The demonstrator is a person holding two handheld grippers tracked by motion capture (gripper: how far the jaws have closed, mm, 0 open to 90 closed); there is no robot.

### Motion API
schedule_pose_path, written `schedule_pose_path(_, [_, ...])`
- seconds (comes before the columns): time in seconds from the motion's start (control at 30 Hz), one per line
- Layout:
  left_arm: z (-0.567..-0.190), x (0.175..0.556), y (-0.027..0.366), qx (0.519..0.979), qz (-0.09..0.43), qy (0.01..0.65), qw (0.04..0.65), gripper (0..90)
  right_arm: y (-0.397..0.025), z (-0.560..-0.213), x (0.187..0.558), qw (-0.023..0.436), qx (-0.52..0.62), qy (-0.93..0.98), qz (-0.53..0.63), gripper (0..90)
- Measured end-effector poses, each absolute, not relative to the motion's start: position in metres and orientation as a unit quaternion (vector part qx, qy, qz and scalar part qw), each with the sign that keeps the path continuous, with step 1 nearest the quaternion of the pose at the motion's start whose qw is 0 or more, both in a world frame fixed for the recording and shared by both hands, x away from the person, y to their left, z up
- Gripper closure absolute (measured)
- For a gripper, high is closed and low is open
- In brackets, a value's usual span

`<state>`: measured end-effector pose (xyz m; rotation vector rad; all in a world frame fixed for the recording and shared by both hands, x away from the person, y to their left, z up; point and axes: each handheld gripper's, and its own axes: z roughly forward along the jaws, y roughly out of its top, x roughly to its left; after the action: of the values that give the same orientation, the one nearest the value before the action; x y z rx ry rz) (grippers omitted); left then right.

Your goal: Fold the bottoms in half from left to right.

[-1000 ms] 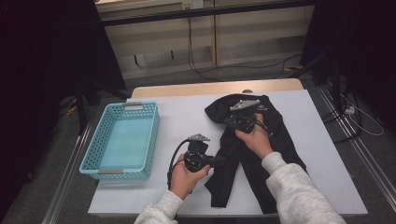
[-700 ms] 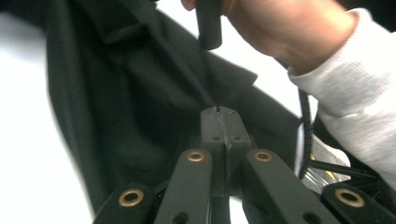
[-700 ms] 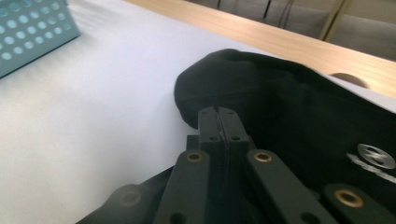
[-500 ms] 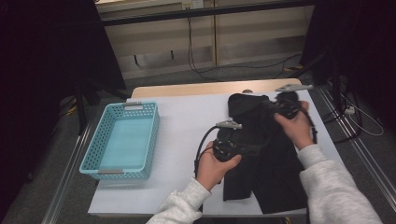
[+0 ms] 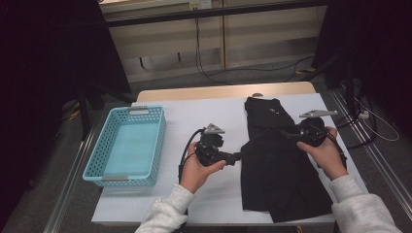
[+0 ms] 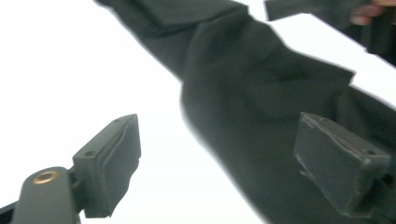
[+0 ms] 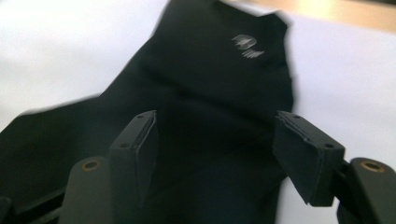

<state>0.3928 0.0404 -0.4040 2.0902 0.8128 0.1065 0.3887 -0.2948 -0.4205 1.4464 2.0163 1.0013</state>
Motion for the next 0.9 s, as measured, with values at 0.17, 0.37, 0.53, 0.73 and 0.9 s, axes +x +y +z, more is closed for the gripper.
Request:
schedule_pose_path(0.17, [-0.414, 0.396, 0.060, 0.840, 0.056, 0.335, 0.424, 12.7, -0.283, -0.428, 0.369, 0.224, 0.504, 0.748, 0.368, 30.5])
schedule_pose_path(0.37, [-0.425, 0.401, 0.075, 0.843, 0.078, 0.345, 0.404, 12.3, -0.278, -0.441, 0.348, 0.221, 0.499, 0.758, 0.357, 35.6])
schedule_pose_path(0.53, [-0.428, 0.401, 0.078, 0.845, 0.079, 0.347, 0.400, 12.1, -0.278, -0.448, 0.330, 0.216, 0.488, 0.767, 0.356, 45.0])
schedule_pose_path(0.73, [-0.428, 0.400, 0.079, 0.845, 0.089, 0.346, 0.399, 12.1, -0.282, -0.453, 0.313, 0.208, 0.489, 0.770, 0.354, 48.2])
schedule_pose_path(0.9, [-0.430, 0.400, 0.079, 0.847, 0.094, 0.348, 0.392, 12.2, -0.289, -0.450, 0.299, 0.208, 0.492, 0.765, 0.360, 50.0])
